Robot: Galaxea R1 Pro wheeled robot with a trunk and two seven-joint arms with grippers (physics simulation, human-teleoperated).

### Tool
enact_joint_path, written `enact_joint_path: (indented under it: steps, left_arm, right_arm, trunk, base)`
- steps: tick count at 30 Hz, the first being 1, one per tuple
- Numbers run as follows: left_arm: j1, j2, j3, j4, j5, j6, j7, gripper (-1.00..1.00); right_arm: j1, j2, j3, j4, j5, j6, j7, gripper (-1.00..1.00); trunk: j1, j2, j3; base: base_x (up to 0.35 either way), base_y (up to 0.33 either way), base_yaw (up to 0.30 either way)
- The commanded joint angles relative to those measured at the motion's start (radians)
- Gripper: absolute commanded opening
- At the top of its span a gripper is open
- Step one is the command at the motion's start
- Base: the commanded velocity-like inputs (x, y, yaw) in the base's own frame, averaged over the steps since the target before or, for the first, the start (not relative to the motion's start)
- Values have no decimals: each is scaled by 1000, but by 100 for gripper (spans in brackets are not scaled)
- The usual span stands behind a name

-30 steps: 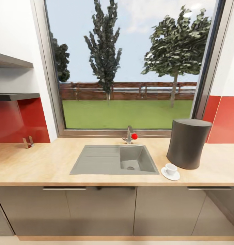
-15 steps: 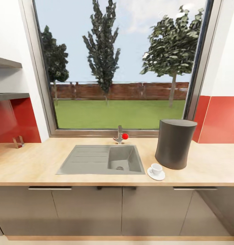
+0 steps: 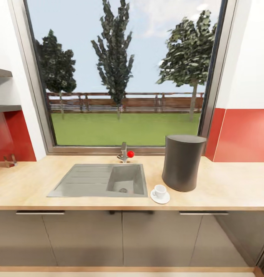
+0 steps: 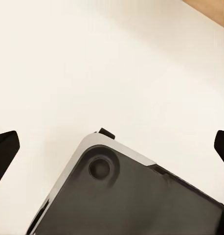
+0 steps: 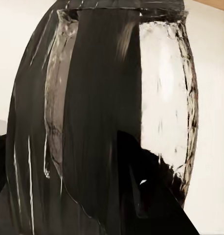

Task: Set up a coffee station on the kitchen countertop: keep the coffee maker on the countertop, move the bottle of coffee from the kitchen shelf to the counter next to the coffee maker, place a paper coffee filter on top of the coffee maker, put the saucer next to the coffee maker with the coffee cup on the saucer, and place the electric kettle next to the coffee maker.

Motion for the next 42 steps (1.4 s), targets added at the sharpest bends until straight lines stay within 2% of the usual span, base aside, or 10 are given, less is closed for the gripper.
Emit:
enact_joint_path:
  steps: [1,5,8,9,11,12,14,21,35,42]
  left_arm:
    - [0,0,5,1,-2,-3,0,100]
    - [0,0,5,1,-3,-3,0,100]
    - [0,-1,5,0,-3,-1,0,100]
    - [0,-1,5,0,-3,-1,0,100]
    - [0,0,5,-1,-4,-1,0,100]
    - [0,0,6,-1,-4,0,1,100]
    - [0,0,6,-1,-3,0,1,100]
    - [0,-2,7,-1,-4,1,1,100]
    - [0,-2,-15,-1,-4,0,1,100]
    - [0,-2,-15,-1,-4,0,1,100]
  right_arm:
    - [-1,5,-5,3,3,-2,2,-100]
    - [-2,82,-2,0,8,29,2,-100]
    - [-1,174,-2,-1,8,32,2,-100]
    - [-2,222,-2,-1,8,33,2,-100]
    - [-2,279,-2,-1,8,33,2,-100]
    - [-2,299,-2,-1,8,33,2,-100]
    - [-2,322,-2,-1,7,33,2,-100]
    - [-2,303,0,-1,7,33,2,-100]
    - [-2,302,0,-1,7,33,2,-100]
    - [-2,313,-6,-2,7,30,-4,-100]
  trunk:
    - [0,-1,0]
    - [0,-1,0]
    - [0,-1,0]
    - [0,-1,0]
    - [0,-1,0]
    - [0,-1,0]
    - [0,-1,0]
    - [0,-1,0]
    - [0,-1,0]
    - [0,-1,0]
  base:
    - [0,-329,0]
    - [0,-328,0]
    - [0,-328,0]
    - [0,-328,0]
    - [0,-328,0]
    - [0,-328,0]
    - [0,-328,0]
    - [0,-328,0]
    - [0,-328,0]
    - [0,-328,0]
